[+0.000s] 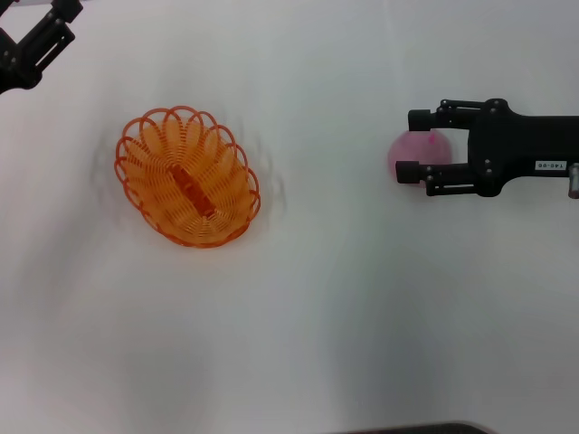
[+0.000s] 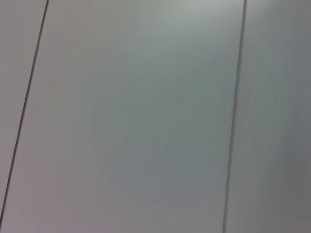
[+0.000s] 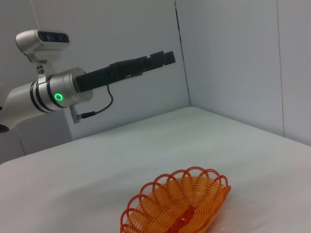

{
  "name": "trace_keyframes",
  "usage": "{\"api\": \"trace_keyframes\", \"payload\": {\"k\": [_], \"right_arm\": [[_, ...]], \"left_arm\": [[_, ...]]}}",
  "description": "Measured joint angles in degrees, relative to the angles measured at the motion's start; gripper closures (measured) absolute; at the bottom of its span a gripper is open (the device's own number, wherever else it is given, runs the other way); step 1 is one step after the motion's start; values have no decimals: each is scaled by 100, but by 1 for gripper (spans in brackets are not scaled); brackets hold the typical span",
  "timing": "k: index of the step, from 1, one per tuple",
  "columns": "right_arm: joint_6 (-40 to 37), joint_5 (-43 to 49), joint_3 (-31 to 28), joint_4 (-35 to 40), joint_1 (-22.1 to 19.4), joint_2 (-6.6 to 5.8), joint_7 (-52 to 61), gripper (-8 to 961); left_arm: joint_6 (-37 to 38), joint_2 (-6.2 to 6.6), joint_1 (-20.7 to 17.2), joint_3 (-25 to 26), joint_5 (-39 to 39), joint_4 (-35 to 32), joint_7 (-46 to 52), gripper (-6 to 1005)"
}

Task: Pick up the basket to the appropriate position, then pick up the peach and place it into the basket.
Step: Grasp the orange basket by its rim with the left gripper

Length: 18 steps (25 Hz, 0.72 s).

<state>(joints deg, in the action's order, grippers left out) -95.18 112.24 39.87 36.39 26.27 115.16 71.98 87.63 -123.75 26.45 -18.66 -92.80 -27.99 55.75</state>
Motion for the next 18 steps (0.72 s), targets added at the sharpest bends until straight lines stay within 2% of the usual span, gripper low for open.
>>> {"api": "trace_keyframes", "payload": {"k": [9,13,18], "right_arm": [[23,0,7,0,13,3,-15,132],[63,-1,12,0,21,7,-20,132],[85,-1,12,-8,20,6,-56,132]], "left_arm": [[-329,11,46,-271,-38,-166,298,252],[-673,5,42,-675,-46,-550,870,252],[-1225,11,28,-1342,-287,-1275,2034,252]]}}
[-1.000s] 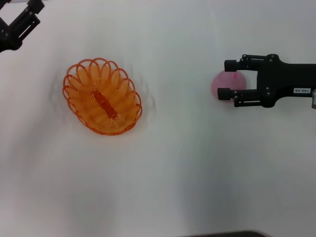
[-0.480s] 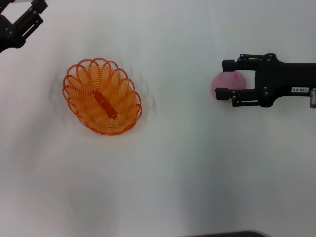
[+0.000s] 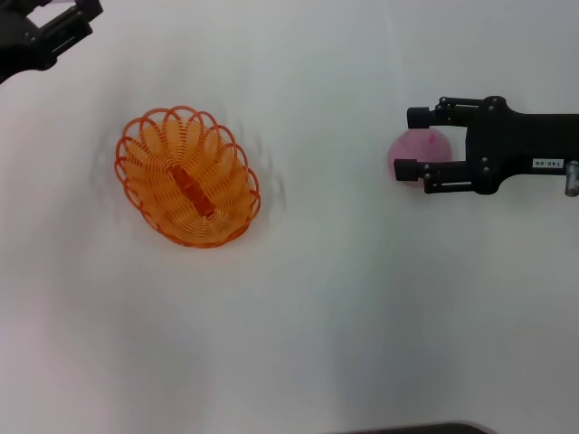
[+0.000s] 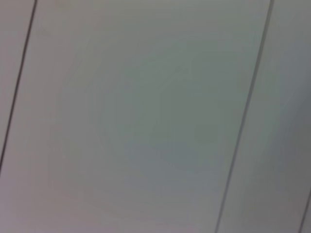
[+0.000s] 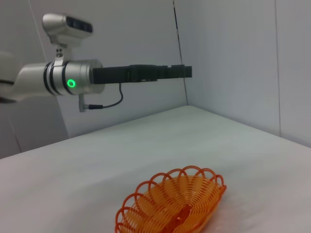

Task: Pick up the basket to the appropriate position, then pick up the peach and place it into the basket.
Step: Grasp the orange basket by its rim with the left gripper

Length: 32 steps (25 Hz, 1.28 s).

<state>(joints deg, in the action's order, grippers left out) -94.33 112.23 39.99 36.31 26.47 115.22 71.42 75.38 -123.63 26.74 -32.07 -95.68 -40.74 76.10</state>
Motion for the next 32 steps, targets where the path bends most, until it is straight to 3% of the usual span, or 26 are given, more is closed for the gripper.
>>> {"api": "trace_keyframes", "payload": {"k": [6,14,16,18,22,32], "right_arm": [[26,0,0,-19,13,0,-13,132],[83,0,6,-38,16,21,-15,132],[89,0,8,-37,16,36,-15,132],[95,0,8,-37,16,42,-15,132],[103,3,9,-43,16,50,-15,133],[103,9,8,-46,23,53,-15,133]], "left_arm": [[-232,-5,64,-412,-610,-664,1023,253],[-428,24,347,-947,-2159,-1688,2929,253],[-418,97,551,-1100,-2778,-1865,3610,253],[-418,97,551,-1100,-2778,-1865,3610,253],[-363,135,803,-1285,-3526,-2107,4163,253],[33,357,1327,-1534,-4576,-2365,5098,253]]}}
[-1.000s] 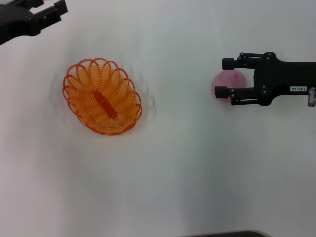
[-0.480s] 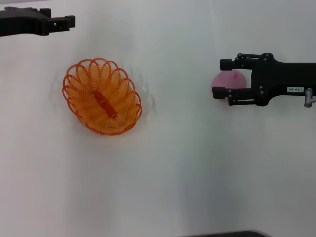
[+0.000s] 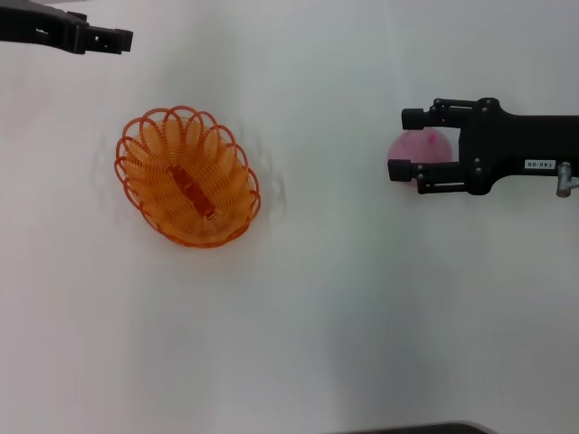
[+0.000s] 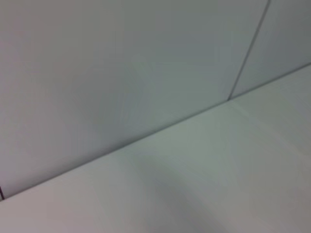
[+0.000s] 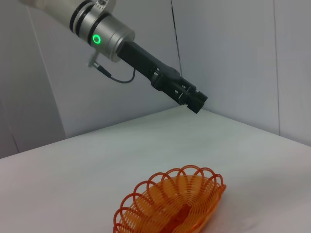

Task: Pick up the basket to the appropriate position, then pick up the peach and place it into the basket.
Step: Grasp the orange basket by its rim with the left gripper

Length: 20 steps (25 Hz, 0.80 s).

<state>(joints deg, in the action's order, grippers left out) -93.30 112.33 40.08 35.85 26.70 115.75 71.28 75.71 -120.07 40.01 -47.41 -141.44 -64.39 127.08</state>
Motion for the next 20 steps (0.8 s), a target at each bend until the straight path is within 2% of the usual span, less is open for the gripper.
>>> {"api": "trace_keyframes", "payload": {"k": [10,20], "right_arm": [[-12,7,32,1,2,0,0,133],[-34,9,65,1,2,-1,0,133]], "left_arm": [[586,109,549,-43,-873,33,477,254],[998,133,963,-231,-1487,107,1074,254]]}}
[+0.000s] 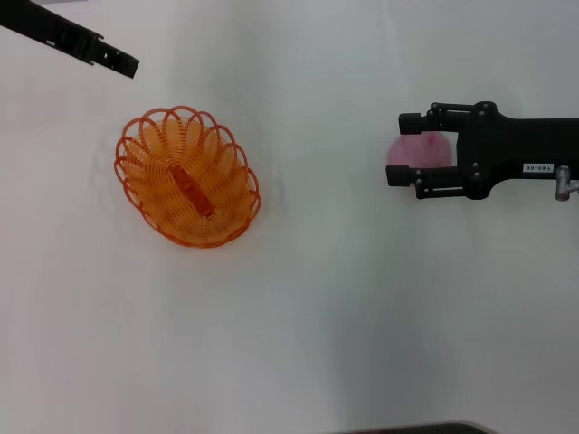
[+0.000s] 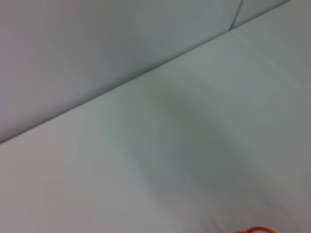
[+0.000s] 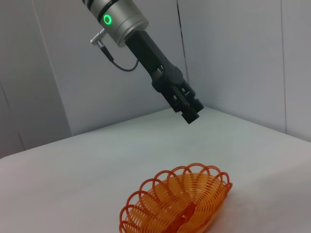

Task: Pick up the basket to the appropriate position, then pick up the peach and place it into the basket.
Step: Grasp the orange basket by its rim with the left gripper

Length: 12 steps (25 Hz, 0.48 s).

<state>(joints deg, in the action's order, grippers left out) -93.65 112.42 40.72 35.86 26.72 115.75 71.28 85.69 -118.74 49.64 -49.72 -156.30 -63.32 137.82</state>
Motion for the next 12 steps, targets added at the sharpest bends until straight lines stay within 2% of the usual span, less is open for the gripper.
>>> {"api": "trace_keyframes", "payload": {"k": [4,12], "right_arm": [[-8,0,0,0,7,2,0,133],[-5,-1,26,0,24,11,0,133]], "left_arm": [[190,54,182,-4,-122,181,229,254],[166,59,218,-125,-175,198,286,254]]}}
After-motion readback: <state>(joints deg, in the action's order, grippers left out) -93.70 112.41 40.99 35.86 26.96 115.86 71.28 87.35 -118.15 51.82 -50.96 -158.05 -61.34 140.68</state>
